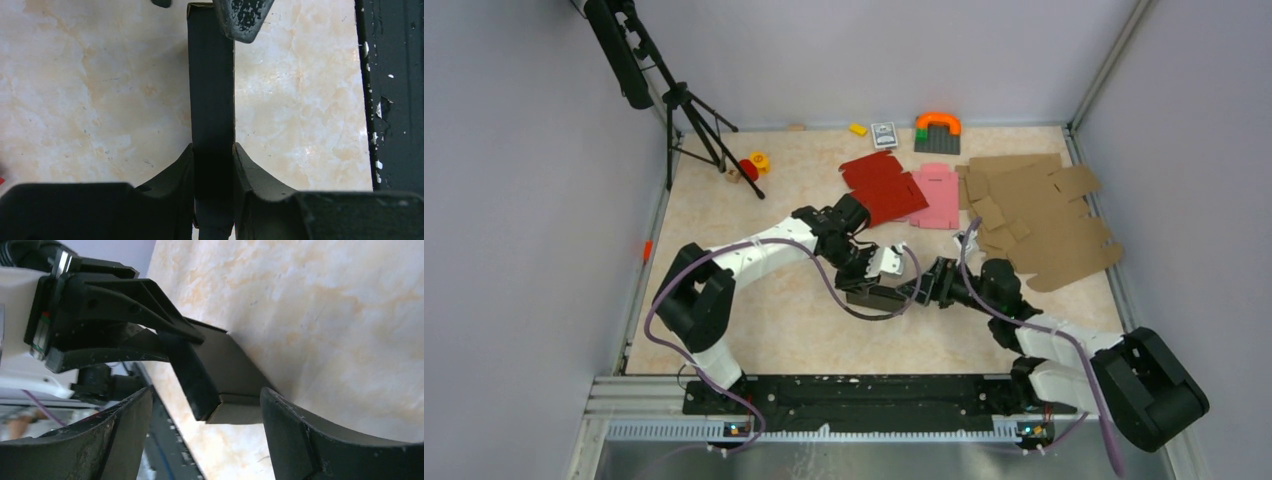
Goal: Fold the paper box
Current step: Close the paper box at the center of the board.
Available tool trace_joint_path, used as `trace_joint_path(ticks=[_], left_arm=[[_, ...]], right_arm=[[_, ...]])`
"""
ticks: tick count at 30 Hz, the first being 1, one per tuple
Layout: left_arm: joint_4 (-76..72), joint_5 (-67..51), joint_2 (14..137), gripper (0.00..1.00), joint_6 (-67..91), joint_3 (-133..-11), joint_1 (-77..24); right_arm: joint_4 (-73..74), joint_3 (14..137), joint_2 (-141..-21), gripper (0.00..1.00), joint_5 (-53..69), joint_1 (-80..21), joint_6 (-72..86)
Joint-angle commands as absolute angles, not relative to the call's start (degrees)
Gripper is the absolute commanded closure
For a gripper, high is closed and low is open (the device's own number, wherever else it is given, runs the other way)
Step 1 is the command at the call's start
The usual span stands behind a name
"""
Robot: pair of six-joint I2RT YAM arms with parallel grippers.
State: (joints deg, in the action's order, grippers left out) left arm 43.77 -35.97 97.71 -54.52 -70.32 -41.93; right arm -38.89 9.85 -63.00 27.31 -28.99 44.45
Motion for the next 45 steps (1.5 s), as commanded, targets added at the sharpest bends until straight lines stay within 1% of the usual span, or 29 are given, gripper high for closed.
trace_joint_path(ticks=[1,5,8,10,13,14,15,18,22,23,25,26,27,29,30,34,35,36,39,40,43,44,45], left_arm=[[40.3,-33.6,95.4,0.9,-52.7,-69.6,-43.0],[39.7,-31.8,95.9,0.89,-52.1,-69.5,-43.8],[39.1,-31.4,96.1,0.89,-51.6,-69.5,-43.9],[38.9,-31.2,96.3,0.89,-51.3,-69.6,-43.9],[38.6,-30.9,96.4,0.85,-51.1,-69.6,-44.0],[38.5,-30.8,96.4,0.84,-50.9,-69.6,-43.9],[38.5,-30.7,96.4,0.84,-50.9,-69.7,-43.9],[38.3,-30.5,96.4,0.81,-50.4,-69.7,-43.9],[38.4,-30.3,96.9,0.8,-50.2,-69.9,-43.9],[38.3,-30.1,97.0,0.8,-50.0,-70.0,-43.9],[38.4,-30.2,97.0,0.81,-50.1,-70.1,-43.9],[38.3,-30.3,97.1,0.82,-50.2,-70.0,-43.9],[38.4,-30.6,97.0,0.84,-50.3,-70.0,-43.9],[38.4,-30.9,97.1,0.84,-50.4,-70.1,-43.9],[38.3,-30.9,97.1,0.84,-50.3,-70.1,-43.9],[38.5,-31.2,96.9,0.84,-50.4,-70.0,-44.0],[38.5,-31.2,96.9,0.82,-50.3,-70.1,-43.9],[38.4,-31.1,96.8,0.78,-50.0,-70.1,-43.9],[37.9,-31.2,95.9,0.6,-49.2,-70.0,-43.9],[37.4,-31.0,95.7,0.57,-48.7,-69.9,-43.9],[37.5,-31.1,95.3,0.6,-49.0,-69.7,-43.9],[38.0,-31.2,95.5,0.66,-49.3,-69.9,-43.9],[38.9,-31.4,95.9,0.71,-49.7,-70.2,-43.9]], right_arm=[[-41.9,10.4,-64.7,0.24,30.0,-28.6,62.6],[-40.5,11.6,-68.2,0.3,30.2,-28.6,66.7],[-38.4,12.7,-70.5,0.38,30.6,-28.8,66.8],[-36.0,13.3,-71.6,0.39,30.7,-28.8,66.6],[-34.9,13.2,-71.6,0.47,30.0,-28.9,66.9],[-34.6,13.3,-71.6,0.52,29.9,-28.9,66.7],[-33.4,13.7,-71.5,0.53,30.0,-28.9,66.3],[-30.3,14.5,-70.6,0.54,29.6,-28.9,64.8],[-24.2,16.0,-68.6,0.53,28.5,-28.9,61.2],[-23.6,16.1,-68.3,0.51,28.5,-28.9,60.8],[-23.5,16.1,-68.0,0.42,29.2,-28.9,60.8],[-23.4,16.2,-68.1,0.41,29.7,-29.0,60.7],[-23.4,16.2,-68.2,0.43,29.8,-28.9,60.7],[-22.5,16.3,-68.6,0.53,29.8,-29.0,60.4],[-22.4,16.3,-68.9,0.57,29.7,-29.0,60.4],[-24.8,15.7,-70.0,0.61,29.9,-29.0,61.0],[-25.0,15.8,-70.1,0.62,29.9,-28.9,61.3],[-25.1,15.9,-70.2,0.62,29.8,-28.9,61.4],[-25.6,16.4,-70.4,0.61,29.7,-28.9,61.9],[-25.4,16.6,-70.4,0.61,29.5,-28.9,62.0],[-25.8,16.9,-70.8,0.59,28.7,-28.7,62.4],[-26.6,16.7,-71.1,0.56,28.7,-28.4,62.7],[-27.3,16.6,-71.5,0.51,29.0,-28.0,63.2]])
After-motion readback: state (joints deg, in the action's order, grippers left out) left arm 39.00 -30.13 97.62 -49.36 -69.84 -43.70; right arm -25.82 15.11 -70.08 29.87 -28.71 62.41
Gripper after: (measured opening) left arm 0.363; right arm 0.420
